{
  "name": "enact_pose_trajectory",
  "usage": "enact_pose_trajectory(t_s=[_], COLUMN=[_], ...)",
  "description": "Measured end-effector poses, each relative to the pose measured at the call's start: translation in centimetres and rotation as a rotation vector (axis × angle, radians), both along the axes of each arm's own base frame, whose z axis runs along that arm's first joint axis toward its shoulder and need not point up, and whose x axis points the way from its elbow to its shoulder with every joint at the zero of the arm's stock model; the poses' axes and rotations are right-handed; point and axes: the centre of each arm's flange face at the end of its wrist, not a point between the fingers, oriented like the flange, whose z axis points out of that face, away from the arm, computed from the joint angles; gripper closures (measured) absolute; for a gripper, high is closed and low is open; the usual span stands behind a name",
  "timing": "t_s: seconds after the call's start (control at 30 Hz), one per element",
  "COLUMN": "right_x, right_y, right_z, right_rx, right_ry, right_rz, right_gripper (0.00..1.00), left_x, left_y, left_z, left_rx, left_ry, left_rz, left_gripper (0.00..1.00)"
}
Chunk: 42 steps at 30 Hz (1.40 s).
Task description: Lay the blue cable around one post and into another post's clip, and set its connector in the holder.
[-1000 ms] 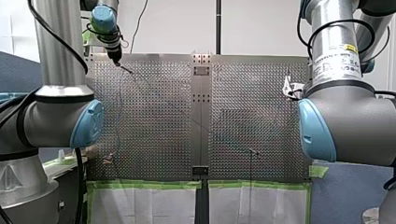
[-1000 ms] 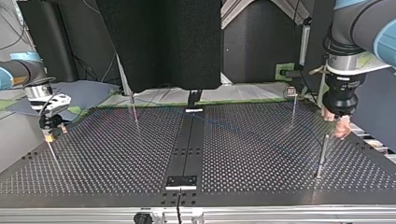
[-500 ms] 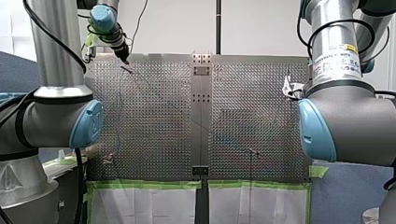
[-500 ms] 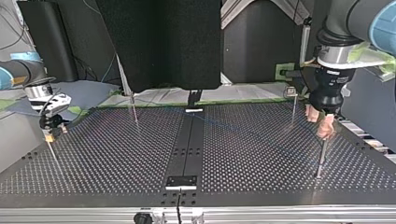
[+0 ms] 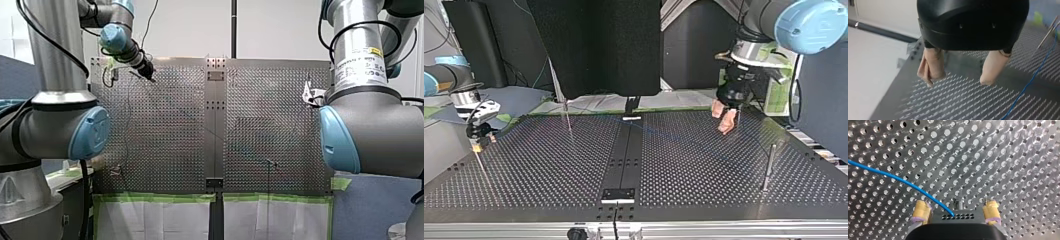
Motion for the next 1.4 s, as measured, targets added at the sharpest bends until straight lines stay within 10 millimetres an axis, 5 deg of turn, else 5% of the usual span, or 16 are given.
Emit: enact_pose_trajectory(t_s=[0.53, 1.0, 1.4], right_x=[0.1, 0.3, 0.4], right_y=[0.0, 0.1, 0.1], right_z=[0.0, 0.0, 0.0], right_rx=[0.0, 0.001, 0.0], right_ry=[0.0, 0.0, 0.0], right_rz=[0.001, 0.004, 0.005], right_gripper=[0.01, 0.01, 0.01], left_x=[-0.7, -0.8, -4.5], left_y=[-5.0, -9.5, -12.3], left_z=[-12.7, -18.4, -25.9], left_rx=[0.059, 0.129, 0.204], left_ry=[0.155, 0.156, 0.215], left_rz=[-0.027, -0.038, -0.046], left_gripper=[0.0, 0.0, 0.0])
